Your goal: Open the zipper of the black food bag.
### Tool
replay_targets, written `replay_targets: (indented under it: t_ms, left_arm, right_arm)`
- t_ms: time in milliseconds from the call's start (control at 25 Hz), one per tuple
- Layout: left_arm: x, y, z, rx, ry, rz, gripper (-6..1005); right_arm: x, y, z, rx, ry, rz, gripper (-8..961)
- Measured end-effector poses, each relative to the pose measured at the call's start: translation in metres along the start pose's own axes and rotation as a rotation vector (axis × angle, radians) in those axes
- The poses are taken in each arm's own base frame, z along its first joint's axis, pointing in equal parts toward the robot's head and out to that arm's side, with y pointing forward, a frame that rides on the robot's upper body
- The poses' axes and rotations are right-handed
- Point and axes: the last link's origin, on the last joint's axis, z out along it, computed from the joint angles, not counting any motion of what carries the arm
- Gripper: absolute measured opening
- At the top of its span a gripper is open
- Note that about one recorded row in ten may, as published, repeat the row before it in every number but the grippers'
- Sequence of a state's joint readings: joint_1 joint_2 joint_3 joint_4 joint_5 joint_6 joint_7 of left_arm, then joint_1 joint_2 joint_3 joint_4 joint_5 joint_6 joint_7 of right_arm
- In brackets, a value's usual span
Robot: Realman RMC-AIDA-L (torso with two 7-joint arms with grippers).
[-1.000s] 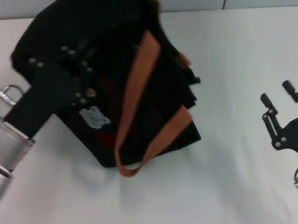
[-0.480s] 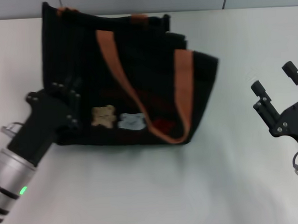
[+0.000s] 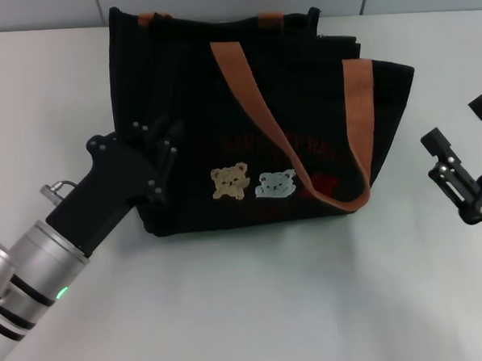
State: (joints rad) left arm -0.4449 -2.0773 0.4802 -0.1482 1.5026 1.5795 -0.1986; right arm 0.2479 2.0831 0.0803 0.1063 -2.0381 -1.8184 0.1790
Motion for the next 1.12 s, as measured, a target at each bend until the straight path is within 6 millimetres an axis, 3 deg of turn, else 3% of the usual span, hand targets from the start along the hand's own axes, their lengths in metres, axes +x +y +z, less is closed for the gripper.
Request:
replay_targets:
  t_ms: [80,200,360,480,680,960,1120]
  left_arm:
    - [0.004,-0.004,-0.005,-0.018,0.018,0.016,144]
    - [0.009,-0.009,-0.012,-0.021,0.04,0.015,146]
    - [0.02,-0.019,-0.032,-0.037,0.088,0.002,292]
    - [0.036,-0.026,-0.059,-0.168,0.092,-0.014,401]
    - [0.047,-0.022,-0.079,-0.378,0.023,-0.019,638]
    - [0.045,-0.015,-0.083,-0.511,-0.052,-0.052,814]
    - [0.044,-0.012,-0.081,-0.553,-0.075,-0.059,813]
  right_arm:
    - [-0.002,-0.002,-0.001,-0.005,-0.005,0.016,638]
    - [-0.003,-0.003,-0.002,-0.018,-0.01,0.03,747]
    - [-0.005,-0.006,0.0,-0.131,0.011,0.11,843]
    - [-0.005,-0.009,0.0,-0.22,0.053,0.154,843]
    - [-0.007,-0.009,0.004,-0.4,0.124,0.201,843]
    - [-0.008,-0.01,0.014,-0.557,0.194,0.247,843]
    - [-0.008,-0.009,0.018,-0.609,0.218,0.257,843]
